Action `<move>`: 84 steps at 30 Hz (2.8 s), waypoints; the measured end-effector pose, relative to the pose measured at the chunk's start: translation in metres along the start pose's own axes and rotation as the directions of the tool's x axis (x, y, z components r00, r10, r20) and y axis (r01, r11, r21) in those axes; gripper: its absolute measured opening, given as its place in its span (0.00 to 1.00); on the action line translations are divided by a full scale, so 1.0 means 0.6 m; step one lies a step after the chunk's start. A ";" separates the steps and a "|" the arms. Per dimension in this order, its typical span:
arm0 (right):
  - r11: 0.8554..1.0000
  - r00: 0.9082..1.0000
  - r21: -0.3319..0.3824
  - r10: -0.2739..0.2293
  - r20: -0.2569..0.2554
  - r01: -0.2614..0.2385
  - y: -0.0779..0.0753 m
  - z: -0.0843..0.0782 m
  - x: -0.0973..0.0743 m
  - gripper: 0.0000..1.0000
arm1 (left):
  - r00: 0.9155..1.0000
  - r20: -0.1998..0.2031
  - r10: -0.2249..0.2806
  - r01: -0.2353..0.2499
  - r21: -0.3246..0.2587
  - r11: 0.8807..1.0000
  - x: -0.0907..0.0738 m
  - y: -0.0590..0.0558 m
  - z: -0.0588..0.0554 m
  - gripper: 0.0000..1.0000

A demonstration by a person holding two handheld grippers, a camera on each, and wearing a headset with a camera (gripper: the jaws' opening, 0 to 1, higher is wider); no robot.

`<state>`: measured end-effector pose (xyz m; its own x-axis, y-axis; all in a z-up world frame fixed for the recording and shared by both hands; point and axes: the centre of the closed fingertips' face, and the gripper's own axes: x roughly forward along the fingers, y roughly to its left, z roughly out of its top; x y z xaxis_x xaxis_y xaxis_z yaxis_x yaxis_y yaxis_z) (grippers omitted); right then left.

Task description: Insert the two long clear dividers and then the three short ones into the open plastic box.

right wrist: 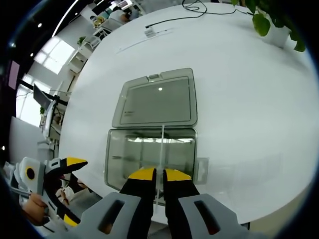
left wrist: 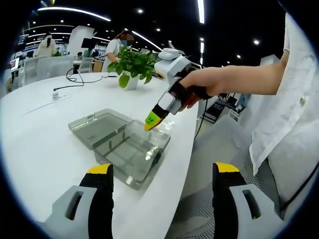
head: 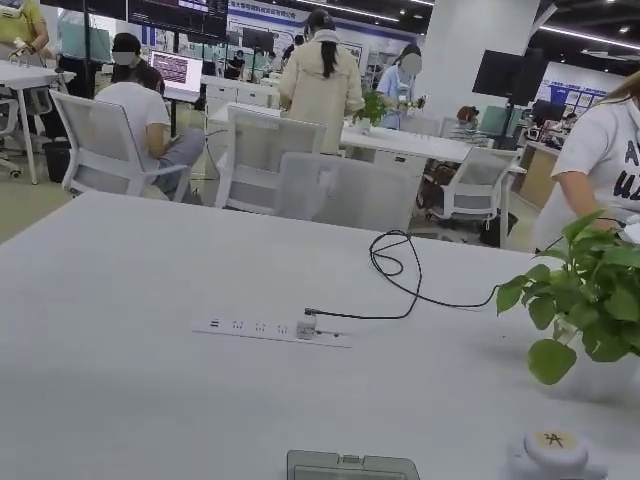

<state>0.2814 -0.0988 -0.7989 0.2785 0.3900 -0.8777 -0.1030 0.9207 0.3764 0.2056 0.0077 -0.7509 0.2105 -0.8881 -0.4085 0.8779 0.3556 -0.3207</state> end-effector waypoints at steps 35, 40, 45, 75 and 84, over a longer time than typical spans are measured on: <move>0.988 0.993 -0.108 -0.108 0.041 0.112 0.008 -0.001 0.018 0.06 | 1.000 0.008 -0.004 0.004 -0.009 1.000 -0.001 -0.003 0.000 0.81; 0.985 0.992 -0.121 -0.116 0.043 0.121 0.006 -0.002 0.025 0.06 | 1.000 0.008 -0.006 0.006 -0.006 1.000 -0.001 -0.002 0.000 0.81; 0.986 0.994 -0.128 -0.107 0.035 0.111 0.004 -0.005 0.036 0.07 | 1.000 0.004 -0.004 0.004 -0.002 1.000 -0.001 0.000 -0.002 0.83; 0.985 1.000 -0.173 -0.001 0.020 0.005 0.008 -0.010 0.042 0.11 | 0.999 -0.029 0.027 -0.026 0.006 1.000 -0.007 0.005 -0.015 0.90; 0.982 0.997 -0.186 0.048 0.062 -0.036 0.006 0.001 0.019 0.15 | 0.998 -0.033 0.053 -0.053 0.005 0.999 -0.009 -0.002 -0.008 0.90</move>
<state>0.2848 -0.0913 -0.8072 0.3317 0.4323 -0.8385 -0.2888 0.8927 0.3460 0.2011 0.0136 -0.7522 0.2426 -0.8580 -0.4527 0.8677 0.4006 -0.2944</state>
